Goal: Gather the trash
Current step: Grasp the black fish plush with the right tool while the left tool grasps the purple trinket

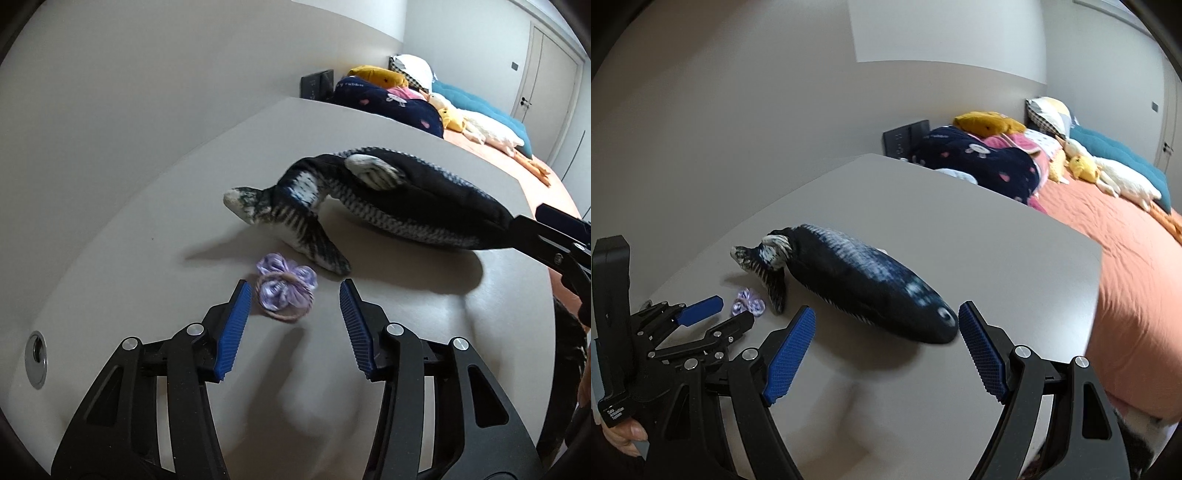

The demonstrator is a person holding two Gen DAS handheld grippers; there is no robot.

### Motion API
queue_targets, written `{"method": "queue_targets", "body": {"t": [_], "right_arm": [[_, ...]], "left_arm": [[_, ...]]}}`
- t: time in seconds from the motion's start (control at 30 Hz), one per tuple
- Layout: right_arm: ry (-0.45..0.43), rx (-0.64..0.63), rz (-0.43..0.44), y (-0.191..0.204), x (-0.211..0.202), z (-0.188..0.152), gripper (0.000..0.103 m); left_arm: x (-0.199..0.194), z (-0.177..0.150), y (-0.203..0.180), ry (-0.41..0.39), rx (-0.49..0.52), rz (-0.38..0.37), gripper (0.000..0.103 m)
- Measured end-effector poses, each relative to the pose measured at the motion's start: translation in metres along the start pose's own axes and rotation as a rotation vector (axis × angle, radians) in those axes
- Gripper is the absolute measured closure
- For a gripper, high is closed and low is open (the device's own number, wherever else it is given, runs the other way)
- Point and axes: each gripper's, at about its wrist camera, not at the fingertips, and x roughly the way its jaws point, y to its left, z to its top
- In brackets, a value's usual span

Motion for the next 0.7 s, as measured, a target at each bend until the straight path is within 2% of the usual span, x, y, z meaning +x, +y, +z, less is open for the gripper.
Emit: {"method": "queue_targets", "body": {"t": [0.23,0.4,0.47,0.5,0.53,0.57,0.67,0.7], "right_arm": [[0.020,-0.099,-0.024,0.020,0.024,0.014,0.023],[0.031,-0.184,-0.032,0.036,0.040,0.019,0.023],[0.047,-0.203,-0.030,0.038,0.048,0.019,0.025],[0.055,-0.207,-0.030,0.039,0.052,0.019,0.029],[0.070,-0.209,-0.034,0.038,0.056,0.018,0.038],[0.080,-0.206,-0.035,0.037,0.059,0.017,0.041],[0.107,-0.183,-0.019,0.032,0.065,0.014,0.063],[0.104,-0.175,-0.018,0.031,0.064,0.014,0.066]], "left_arm": [[0.018,0.000,0.009,0.038,0.011,0.009,0.064],[0.019,0.001,0.012,0.035,0.018,0.006,0.067],[0.019,0.001,0.012,0.034,0.023,0.004,0.071],[0.020,0.001,0.011,0.032,0.026,0.003,0.072],[0.020,0.001,0.011,0.030,0.027,0.004,0.073],[0.021,0.002,0.010,0.029,0.030,0.003,0.075],[0.023,0.003,0.010,0.026,0.033,0.000,0.080],[0.023,0.002,0.011,0.024,0.031,-0.004,0.082]]}}
